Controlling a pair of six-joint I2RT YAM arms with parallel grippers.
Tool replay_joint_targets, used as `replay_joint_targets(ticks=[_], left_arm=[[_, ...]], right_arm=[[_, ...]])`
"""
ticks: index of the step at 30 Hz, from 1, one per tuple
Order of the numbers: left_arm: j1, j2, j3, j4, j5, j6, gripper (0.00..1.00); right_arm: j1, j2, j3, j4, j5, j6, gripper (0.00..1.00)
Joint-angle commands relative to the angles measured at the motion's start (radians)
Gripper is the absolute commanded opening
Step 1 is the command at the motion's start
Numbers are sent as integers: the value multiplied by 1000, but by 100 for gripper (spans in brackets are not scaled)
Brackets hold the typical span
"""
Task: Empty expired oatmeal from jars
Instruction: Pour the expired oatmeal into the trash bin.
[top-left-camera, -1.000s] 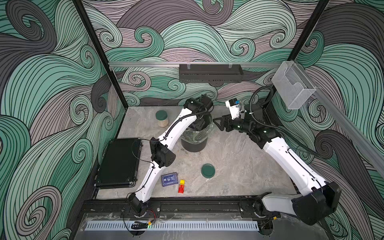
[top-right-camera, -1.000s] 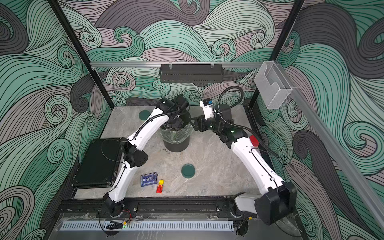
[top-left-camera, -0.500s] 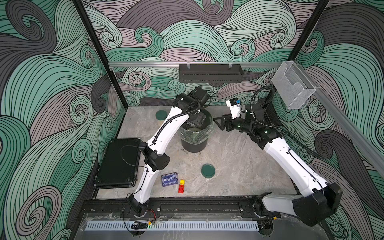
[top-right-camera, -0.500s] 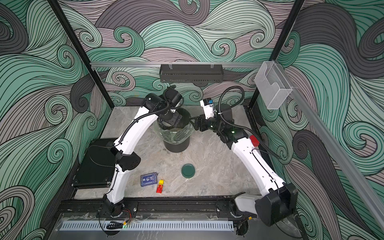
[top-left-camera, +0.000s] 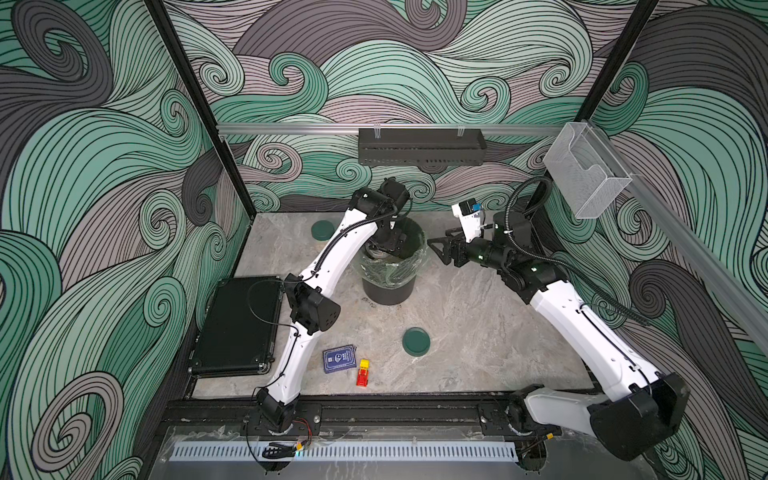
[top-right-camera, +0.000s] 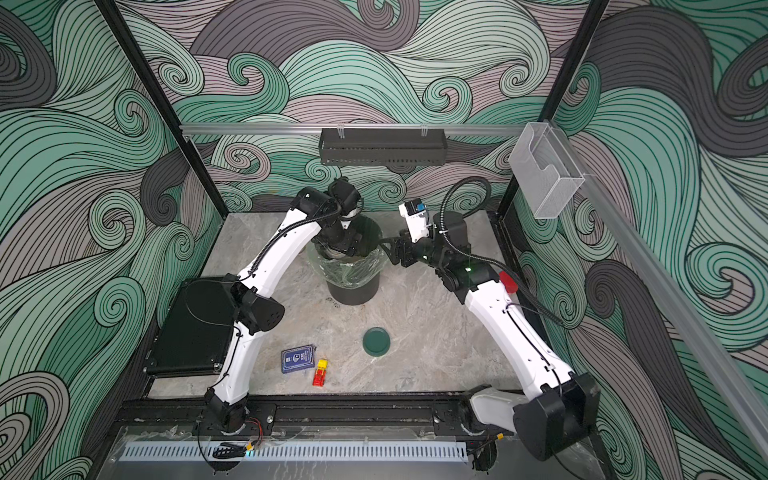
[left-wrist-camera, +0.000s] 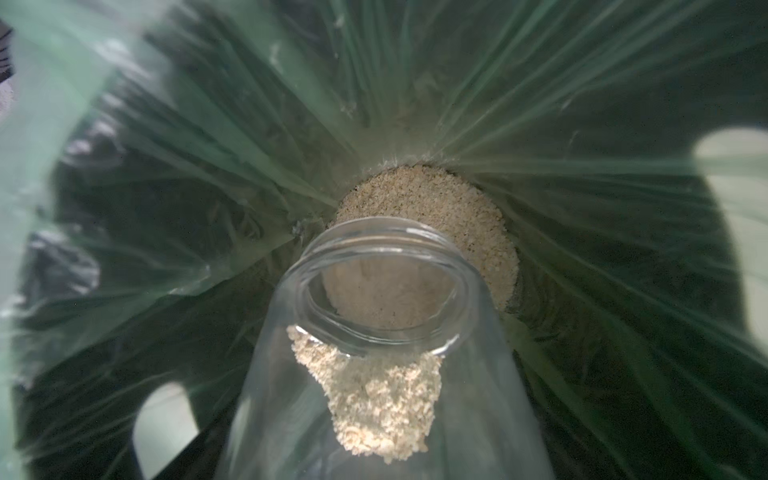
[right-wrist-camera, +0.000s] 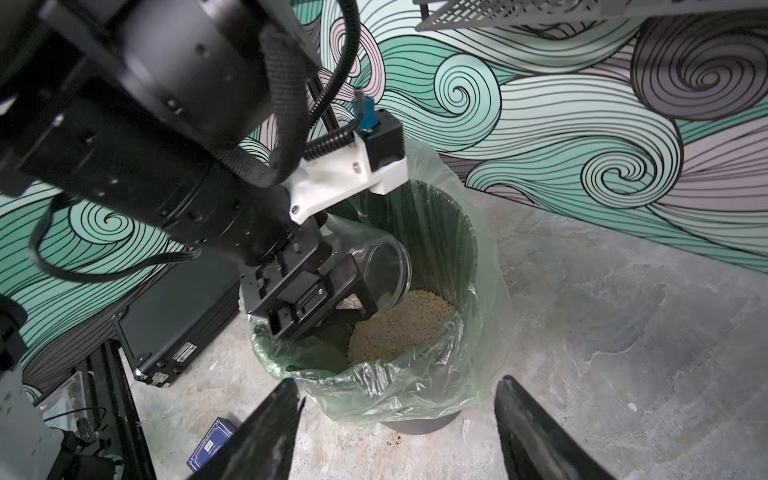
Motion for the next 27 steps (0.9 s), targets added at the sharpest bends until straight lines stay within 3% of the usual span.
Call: replay_joint_targets(ticks=[1, 4, 8, 11, 18, 27], left_arm=[[9, -91, 80, 59, 51, -38, 0], [12, -138, 87, 81, 98, -49, 0], [19, -187, 63, 91, 134, -52, 0], [25, -211, 35, 96, 176, -54, 0], [29, -254, 11, 114, 249, -58, 0], [29, -271, -3, 125, 282, -56, 0]], right_arm=[[1, -53, -49, 158, -89, -193, 74], [13, -92, -138, 318, -153, -418, 78], [16, -88, -188, 374, -219, -712, 85], [16, -49, -183, 374, -262, -823, 94], [40, 53, -149, 448, -302, -822, 98], [105, 184, -86, 608, -194, -764, 99]])
